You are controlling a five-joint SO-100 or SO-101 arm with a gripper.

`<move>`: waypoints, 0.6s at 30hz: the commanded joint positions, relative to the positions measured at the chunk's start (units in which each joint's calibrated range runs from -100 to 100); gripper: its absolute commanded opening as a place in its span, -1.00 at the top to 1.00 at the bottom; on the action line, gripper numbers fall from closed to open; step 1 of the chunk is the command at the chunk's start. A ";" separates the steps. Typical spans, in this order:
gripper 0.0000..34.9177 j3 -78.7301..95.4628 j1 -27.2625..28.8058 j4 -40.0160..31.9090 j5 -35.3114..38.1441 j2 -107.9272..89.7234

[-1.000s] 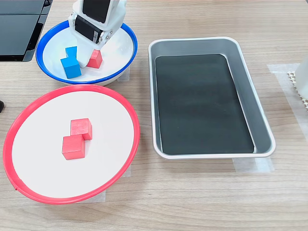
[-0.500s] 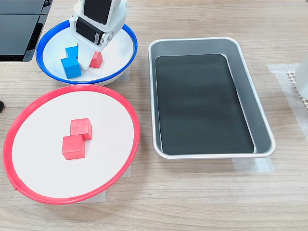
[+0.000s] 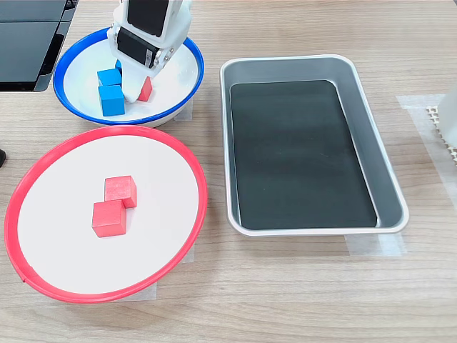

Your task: Relocate any misplaced blocks to their matching dishes.

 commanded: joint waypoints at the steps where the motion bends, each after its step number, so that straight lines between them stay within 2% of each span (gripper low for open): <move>1: 0.86 -0.05 -0.40 0.16 0.44 -2.92; 4: 0.98 0.04 -0.78 0.16 0.34 -3.18; 13: 0.98 3.68 -4.16 0.99 -2.54 -13.33; 18: 0.98 4.59 -8.59 6.68 -4.44 -21.26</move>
